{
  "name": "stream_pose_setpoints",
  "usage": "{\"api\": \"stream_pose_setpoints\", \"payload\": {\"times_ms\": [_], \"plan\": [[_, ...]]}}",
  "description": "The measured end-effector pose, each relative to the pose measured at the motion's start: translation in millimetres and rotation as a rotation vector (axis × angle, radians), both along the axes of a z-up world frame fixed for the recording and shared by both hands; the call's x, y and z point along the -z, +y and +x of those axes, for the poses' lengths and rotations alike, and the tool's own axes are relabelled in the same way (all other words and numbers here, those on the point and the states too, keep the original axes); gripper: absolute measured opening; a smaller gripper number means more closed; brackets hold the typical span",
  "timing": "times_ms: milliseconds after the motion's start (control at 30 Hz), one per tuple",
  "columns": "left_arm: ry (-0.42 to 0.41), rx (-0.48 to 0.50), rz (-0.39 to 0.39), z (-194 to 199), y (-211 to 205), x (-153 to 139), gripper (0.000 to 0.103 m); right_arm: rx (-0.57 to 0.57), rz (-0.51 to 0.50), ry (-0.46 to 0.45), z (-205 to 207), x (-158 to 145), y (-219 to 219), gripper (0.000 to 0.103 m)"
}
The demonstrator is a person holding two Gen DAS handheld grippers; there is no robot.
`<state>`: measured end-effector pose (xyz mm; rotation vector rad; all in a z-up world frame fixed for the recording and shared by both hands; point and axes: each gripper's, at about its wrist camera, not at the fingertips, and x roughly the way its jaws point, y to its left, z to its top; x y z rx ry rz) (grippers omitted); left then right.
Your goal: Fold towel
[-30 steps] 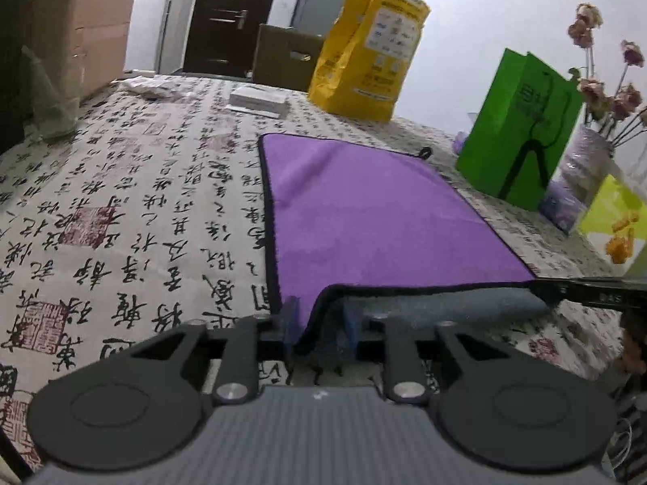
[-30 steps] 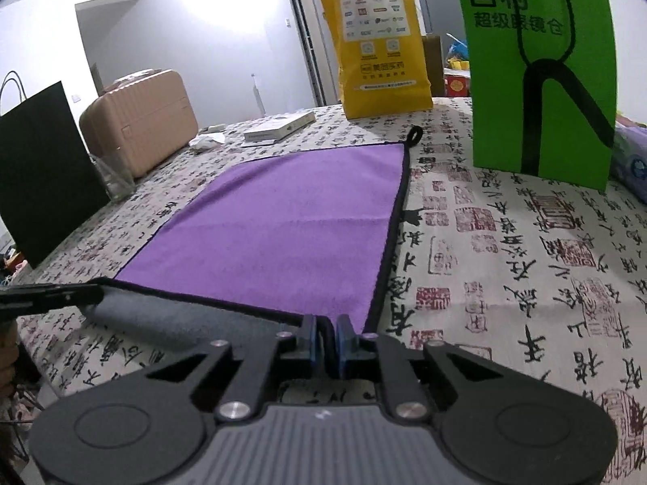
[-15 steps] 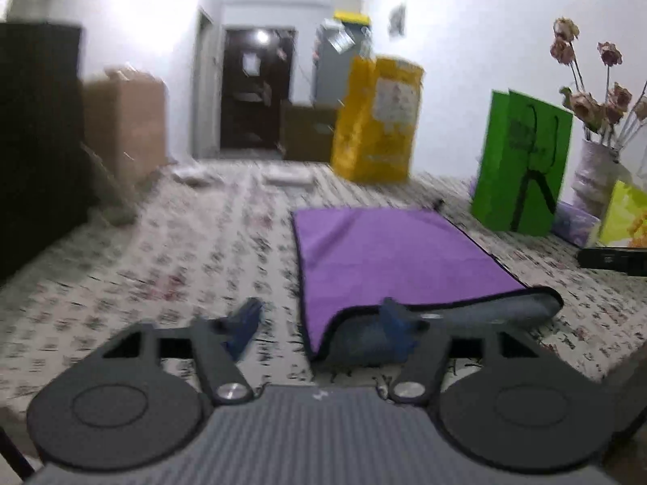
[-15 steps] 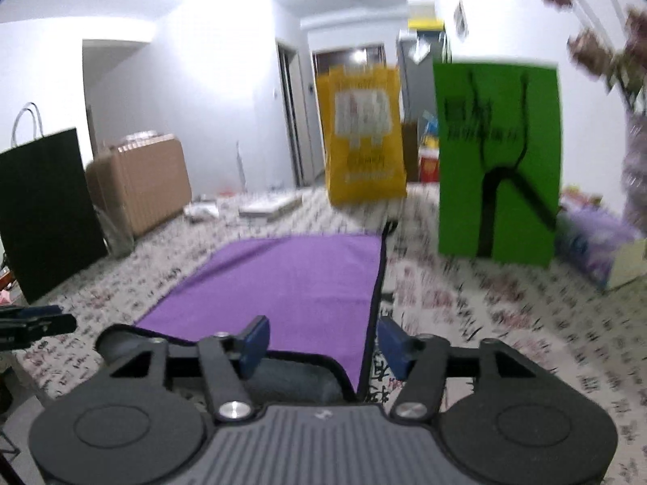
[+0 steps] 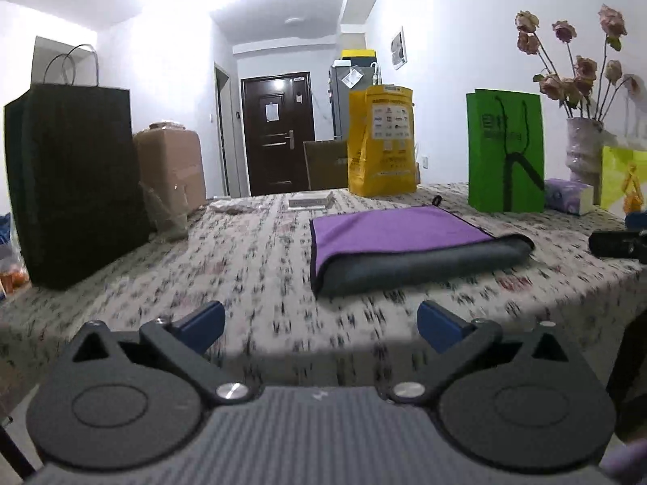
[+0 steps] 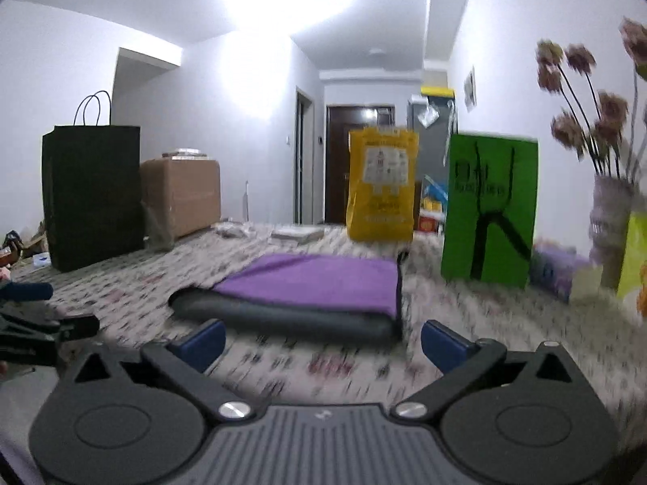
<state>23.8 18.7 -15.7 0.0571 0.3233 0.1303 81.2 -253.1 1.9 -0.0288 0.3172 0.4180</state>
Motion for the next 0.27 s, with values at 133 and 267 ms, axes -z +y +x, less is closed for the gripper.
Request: {"api": "stream_pose_setpoints", "payload": {"times_ms": [133,267], "plan": [[-0.002,0.02,-0.044,-15,-3,2,0.103,-0.01,0.02,0.102,-16,16,6,0.103],[-0.023,0.018,-0.031,-17,-5,-2,0.103,-0.047,0.016,0.106,-25,18,15,0.103]]}}
